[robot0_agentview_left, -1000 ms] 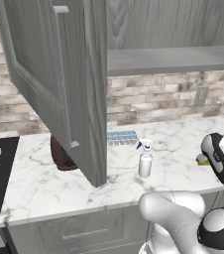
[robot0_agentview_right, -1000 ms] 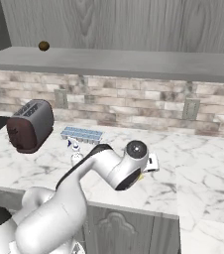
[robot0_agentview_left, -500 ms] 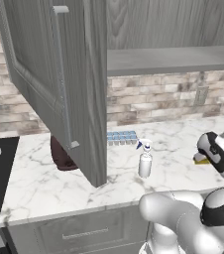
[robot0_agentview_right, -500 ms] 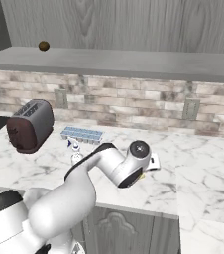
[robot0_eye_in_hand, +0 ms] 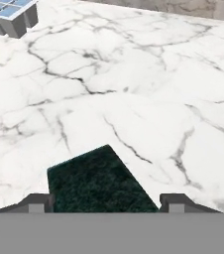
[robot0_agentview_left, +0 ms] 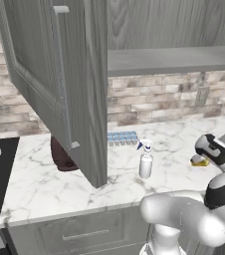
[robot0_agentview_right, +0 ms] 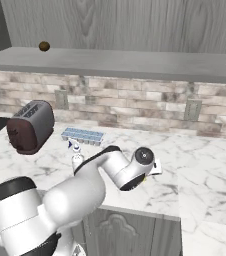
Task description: Pick the spray and sponge from the cabinet and place them on the counter.
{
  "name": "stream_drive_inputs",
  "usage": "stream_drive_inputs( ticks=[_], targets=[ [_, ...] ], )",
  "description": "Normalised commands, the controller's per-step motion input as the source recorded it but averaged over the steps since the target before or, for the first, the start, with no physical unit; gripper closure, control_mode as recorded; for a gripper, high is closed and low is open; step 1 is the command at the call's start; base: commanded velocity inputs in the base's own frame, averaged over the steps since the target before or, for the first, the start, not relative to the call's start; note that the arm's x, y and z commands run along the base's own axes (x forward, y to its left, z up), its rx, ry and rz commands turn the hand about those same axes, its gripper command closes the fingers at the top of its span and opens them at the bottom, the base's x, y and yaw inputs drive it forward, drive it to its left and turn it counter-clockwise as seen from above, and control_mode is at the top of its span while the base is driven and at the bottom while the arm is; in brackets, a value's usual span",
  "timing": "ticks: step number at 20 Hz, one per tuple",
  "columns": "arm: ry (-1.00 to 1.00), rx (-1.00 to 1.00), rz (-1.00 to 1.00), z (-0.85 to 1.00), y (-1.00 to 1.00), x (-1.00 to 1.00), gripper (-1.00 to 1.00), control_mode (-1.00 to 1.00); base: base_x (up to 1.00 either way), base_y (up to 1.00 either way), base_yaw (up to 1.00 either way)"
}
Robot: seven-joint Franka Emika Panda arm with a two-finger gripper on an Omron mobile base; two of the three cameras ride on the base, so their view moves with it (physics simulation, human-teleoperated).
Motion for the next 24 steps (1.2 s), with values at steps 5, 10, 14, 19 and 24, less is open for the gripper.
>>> stream_drive_inputs(
  ticks=[5,10,14,19,24],
  targets=[
    [0.0,0.0,0.0,-0.13,-0.02,0.17,1.0,-1.0,0.0,0.0,0.0],
    [-0.01,0.01,0.0,-0.19,-0.1,0.1,1.0,-1.0,0.0,0.0,0.0],
    [-0.02,0.02,0.0,-0.24,-0.14,0.08,1.0,-1.0,0.0,0.0,0.0],
    [-0.02,0.02,0.0,-0.19,-0.12,0.11,1.0,-1.0,0.0,0.0,0.0],
    [-0.02,0.01,0.0,-0.2,-0.11,0.11,1.0,-1.0,0.0,0.0,0.0]
  ],
)
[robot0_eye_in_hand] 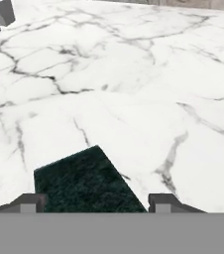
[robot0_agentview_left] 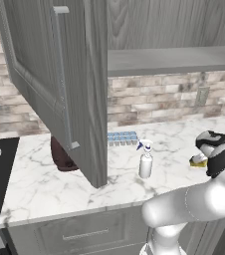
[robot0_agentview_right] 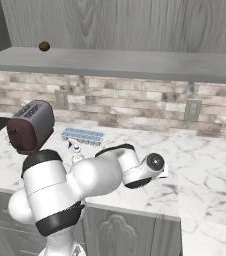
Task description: Pick the spray and sponge from the cabinet and place them on the counter.
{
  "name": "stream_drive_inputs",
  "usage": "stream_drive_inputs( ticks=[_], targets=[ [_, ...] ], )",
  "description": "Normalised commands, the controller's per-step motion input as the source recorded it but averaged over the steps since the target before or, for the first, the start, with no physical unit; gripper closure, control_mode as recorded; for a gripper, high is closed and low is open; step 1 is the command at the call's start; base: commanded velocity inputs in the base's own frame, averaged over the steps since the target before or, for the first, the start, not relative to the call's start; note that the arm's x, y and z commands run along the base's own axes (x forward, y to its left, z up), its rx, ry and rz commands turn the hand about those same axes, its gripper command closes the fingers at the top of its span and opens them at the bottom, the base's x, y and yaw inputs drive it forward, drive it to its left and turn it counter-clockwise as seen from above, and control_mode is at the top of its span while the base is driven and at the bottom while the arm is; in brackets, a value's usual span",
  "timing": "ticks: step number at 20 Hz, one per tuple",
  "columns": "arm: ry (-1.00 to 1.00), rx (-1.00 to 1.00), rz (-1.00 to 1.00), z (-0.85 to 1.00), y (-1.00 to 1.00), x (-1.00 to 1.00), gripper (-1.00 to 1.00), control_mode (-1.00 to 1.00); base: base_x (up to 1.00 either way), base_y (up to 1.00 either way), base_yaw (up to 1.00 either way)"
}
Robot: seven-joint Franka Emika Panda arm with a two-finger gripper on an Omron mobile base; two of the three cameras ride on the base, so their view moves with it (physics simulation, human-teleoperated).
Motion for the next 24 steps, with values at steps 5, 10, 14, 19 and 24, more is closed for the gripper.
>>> stream_drive_inputs(
  ticks=[5,10,14,19,24],
  targets=[
    [-0.03,0.0,0.0,-0.17,-0.04,0.03,-1.0,-1.0,0.0,0.0,0.0],
    [-0.07,0.0,0.0,-0.02,0.0,-0.03,-1.0,-1.0,0.0,0.0,0.0],
    [-0.08,0.0,0.0,0.01,0.0,-0.1,-1.0,-1.0,0.0,0.0,0.0],
    [-0.07,0.0,0.0,0.14,0.0,-0.06,-1.0,-1.0,0.0,0.0,0.0],
    [-0.04,0.0,0.0,0.32,-0.01,0.0,-1.0,-1.0,0.0,0.0,0.0]
  ],
)
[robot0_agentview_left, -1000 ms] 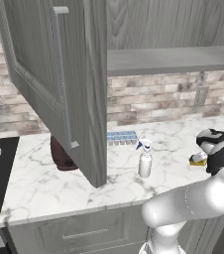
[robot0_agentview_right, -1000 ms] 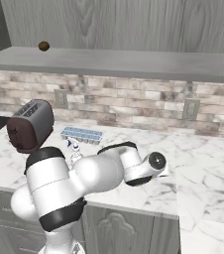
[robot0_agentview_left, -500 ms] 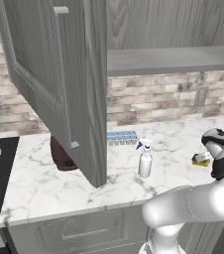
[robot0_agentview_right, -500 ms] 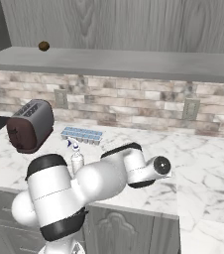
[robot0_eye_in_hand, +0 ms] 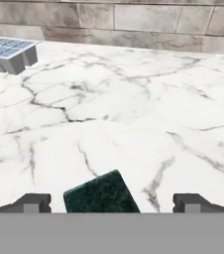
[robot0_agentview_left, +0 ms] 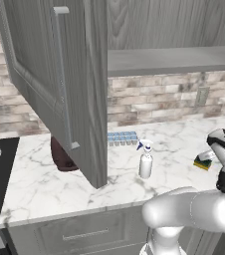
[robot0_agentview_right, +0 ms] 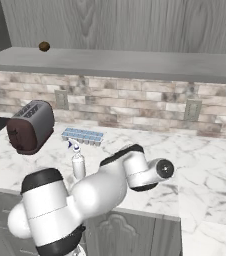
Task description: Pick the spray and sponge from the cabinet and place them on the counter.
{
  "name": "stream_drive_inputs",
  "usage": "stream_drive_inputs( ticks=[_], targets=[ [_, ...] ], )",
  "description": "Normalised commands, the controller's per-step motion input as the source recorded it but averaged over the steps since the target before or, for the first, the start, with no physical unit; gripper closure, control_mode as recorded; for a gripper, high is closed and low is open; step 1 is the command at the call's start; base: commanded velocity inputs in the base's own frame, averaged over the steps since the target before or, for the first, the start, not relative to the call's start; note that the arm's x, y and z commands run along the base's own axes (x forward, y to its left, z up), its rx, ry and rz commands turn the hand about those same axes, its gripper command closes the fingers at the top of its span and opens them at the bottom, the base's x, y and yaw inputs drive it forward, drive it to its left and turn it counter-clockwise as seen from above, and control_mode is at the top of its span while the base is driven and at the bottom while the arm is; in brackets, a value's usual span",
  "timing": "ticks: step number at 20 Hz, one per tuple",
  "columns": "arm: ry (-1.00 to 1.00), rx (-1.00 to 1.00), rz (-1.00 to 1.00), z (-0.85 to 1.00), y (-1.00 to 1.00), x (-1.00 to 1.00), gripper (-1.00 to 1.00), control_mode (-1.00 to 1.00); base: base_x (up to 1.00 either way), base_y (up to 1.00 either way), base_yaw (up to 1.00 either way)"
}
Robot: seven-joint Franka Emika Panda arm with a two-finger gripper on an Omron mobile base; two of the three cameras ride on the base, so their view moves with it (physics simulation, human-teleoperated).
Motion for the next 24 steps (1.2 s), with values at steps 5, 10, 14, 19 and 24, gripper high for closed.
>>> stream_drive_inputs(
  ticks=[5,10,14,19,24],
  targets=[
    [-0.01,0.01,0.0,0.7,-0.02,-0.01,-1.0,-1.0,0.0,0.0,0.0],
    [0.0,0.01,0.0,0.91,0.0,-0.15,-1.0,-1.0,0.0,0.0,0.0],
    [-0.1,0.0,0.01,0.81,0.0,-0.57,-1.0,-1.0,0.0,0.0,0.0],
    [-0.14,0.0,0.03,0.76,0.22,-0.55,-1.0,-1.0,0.0,0.0,0.0],
    [-0.07,0.0,0.04,0.92,0.31,-0.24,-1.0,-1.0,0.0,0.0,0.0]
  ],
)
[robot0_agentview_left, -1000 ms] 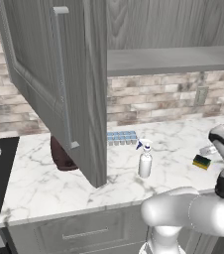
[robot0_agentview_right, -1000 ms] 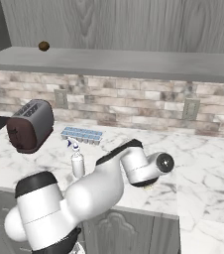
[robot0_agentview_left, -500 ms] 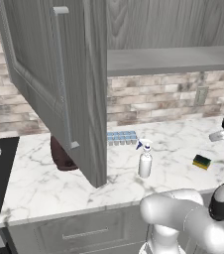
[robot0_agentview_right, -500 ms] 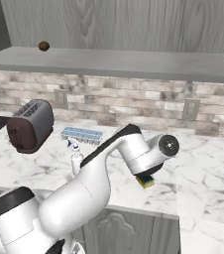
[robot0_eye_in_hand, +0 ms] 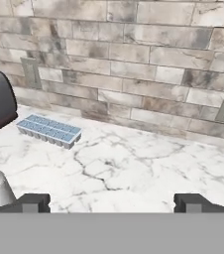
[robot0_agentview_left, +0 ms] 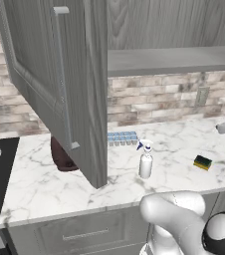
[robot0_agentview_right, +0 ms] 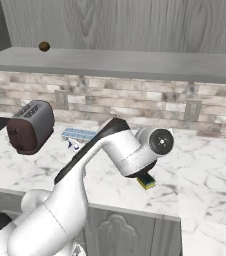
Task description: Pick the spray and sponge from the cabinet and place them on the counter.
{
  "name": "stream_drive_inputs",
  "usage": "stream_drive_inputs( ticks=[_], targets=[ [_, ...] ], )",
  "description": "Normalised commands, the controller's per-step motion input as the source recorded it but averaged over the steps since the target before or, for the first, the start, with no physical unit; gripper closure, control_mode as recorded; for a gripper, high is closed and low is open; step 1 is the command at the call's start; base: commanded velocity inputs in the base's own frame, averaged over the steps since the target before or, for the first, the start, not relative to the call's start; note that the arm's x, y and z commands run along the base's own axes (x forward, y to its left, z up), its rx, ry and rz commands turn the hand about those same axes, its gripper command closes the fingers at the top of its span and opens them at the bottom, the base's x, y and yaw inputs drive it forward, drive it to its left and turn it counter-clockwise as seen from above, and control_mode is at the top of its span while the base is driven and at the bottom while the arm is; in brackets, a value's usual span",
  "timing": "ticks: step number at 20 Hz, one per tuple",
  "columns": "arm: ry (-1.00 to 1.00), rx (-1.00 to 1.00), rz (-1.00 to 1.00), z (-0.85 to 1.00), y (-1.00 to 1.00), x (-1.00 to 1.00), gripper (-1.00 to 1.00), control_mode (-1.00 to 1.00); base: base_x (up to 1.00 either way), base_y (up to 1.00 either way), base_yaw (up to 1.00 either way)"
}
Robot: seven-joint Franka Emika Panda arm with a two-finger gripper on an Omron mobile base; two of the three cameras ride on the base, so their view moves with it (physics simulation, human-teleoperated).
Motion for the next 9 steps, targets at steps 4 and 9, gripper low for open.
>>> stream_drive_inputs(
  ticks=[4,9],
  targets=[
    [-0.04,0.0,0.04,0.91,0.19,-0.24,-1.0,-1.0,0.0,0.0,0.0],
    [-0.03,0.0,0.03,0.79,0.21,-0.23,-1.0,-1.0,0.0,0.0,0.0]
  ],
)
